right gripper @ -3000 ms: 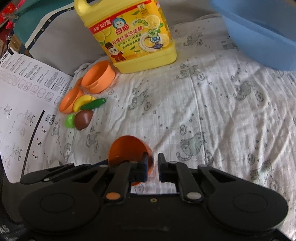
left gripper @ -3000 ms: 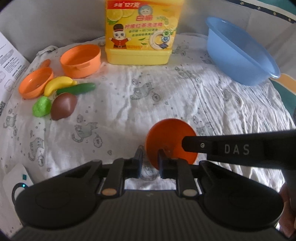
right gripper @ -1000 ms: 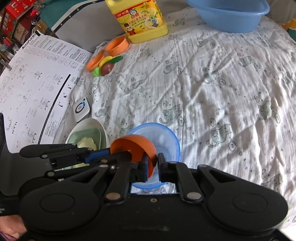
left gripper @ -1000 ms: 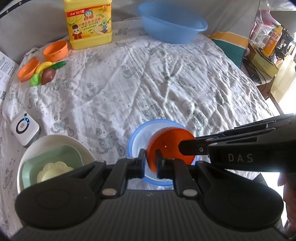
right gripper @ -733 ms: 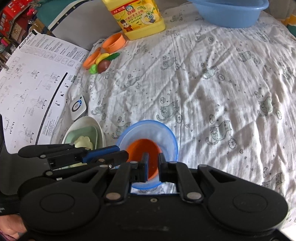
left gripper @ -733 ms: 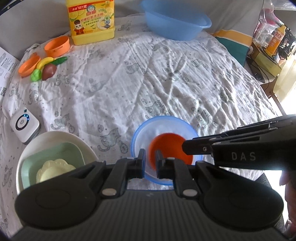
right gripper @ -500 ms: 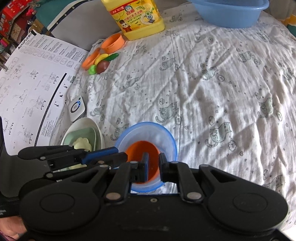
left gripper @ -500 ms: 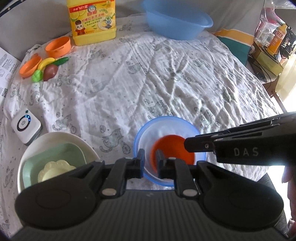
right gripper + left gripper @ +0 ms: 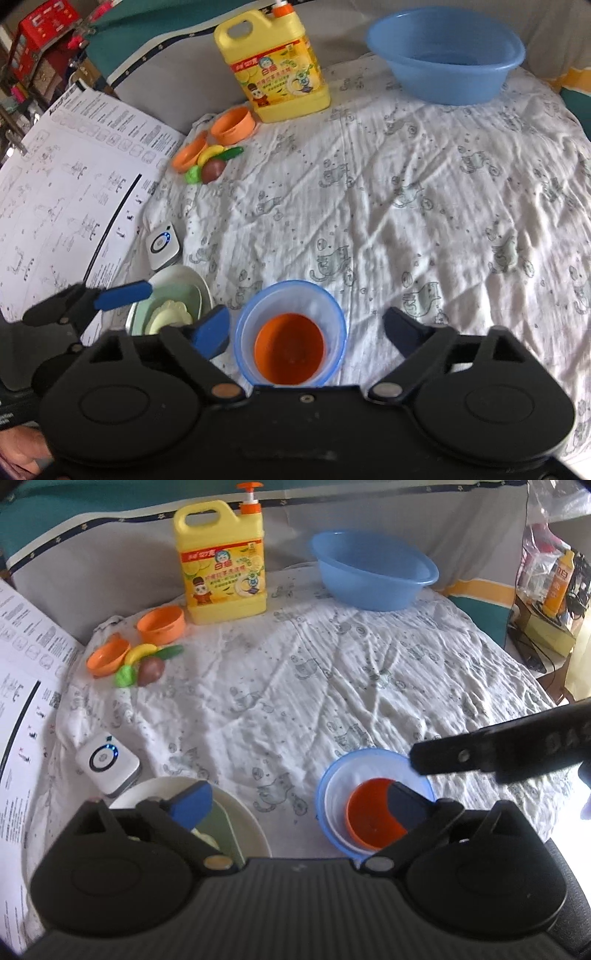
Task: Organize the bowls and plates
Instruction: 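Grasp the rim of the blue bowl holding the nested bowls with the right gripper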
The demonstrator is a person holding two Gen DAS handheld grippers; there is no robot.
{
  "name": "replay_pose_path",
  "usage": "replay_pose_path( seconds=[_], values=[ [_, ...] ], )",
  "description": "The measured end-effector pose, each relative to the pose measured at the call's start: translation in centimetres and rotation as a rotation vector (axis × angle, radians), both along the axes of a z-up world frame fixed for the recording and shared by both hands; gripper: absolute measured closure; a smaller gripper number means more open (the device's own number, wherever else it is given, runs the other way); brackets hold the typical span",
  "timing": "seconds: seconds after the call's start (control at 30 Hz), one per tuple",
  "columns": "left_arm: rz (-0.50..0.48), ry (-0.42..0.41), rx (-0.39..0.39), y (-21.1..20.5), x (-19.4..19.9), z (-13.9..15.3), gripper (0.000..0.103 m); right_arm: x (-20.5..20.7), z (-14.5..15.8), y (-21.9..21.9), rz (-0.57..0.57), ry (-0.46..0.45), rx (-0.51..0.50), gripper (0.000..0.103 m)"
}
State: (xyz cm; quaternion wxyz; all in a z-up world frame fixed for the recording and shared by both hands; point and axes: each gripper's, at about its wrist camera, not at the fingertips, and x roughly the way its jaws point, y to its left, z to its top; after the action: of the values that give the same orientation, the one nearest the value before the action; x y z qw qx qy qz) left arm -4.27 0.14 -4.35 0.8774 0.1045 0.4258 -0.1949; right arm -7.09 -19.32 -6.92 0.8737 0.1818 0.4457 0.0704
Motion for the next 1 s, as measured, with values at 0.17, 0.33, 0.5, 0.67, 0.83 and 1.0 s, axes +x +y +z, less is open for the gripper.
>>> replay_pose_path(
  seconds=[0.17, 0.33, 0.5, 0.67, 0.83, 1.0],
  values=[
    [0.034, 0.02, -0.026, 1.0, -0.5, -0.8, 0.0, -0.7, -0.8, -0.9, -0.05, 0.016, 0.011, 0.006],
    [0.048, 0.042, -0.045, 1.0, -0.7, -1.9, 0.0, -1.3, -2.2, -1.3, -0.09, 0.041, 0.023, 0.006],
    [0.035, 0.059, -0.045, 0.4, -0.6, -2.7, 0.0, -1.6, -3.4, -1.4, -0.112, 0.063, 0.031, 0.006],
    [0.017, 0.069, -0.046, -0.4, -0.4, -3.4, 0.001, -1.4, -3.8, -1.2, -0.118, 0.06, 0.025, 0.007],
    [0.011, 0.089, -0.063, -0.5, -0.1, -3.8, 0.003, -1.1, -4.3, -1.1, -0.126, 0.071, 0.024, 0.014],
    [0.01, 0.104, -0.09, -0.4, 0.1, -4.2, 0.008, -0.8, -4.6, -1.2, -0.136, 0.077, 0.038, 0.018]
  ],
)
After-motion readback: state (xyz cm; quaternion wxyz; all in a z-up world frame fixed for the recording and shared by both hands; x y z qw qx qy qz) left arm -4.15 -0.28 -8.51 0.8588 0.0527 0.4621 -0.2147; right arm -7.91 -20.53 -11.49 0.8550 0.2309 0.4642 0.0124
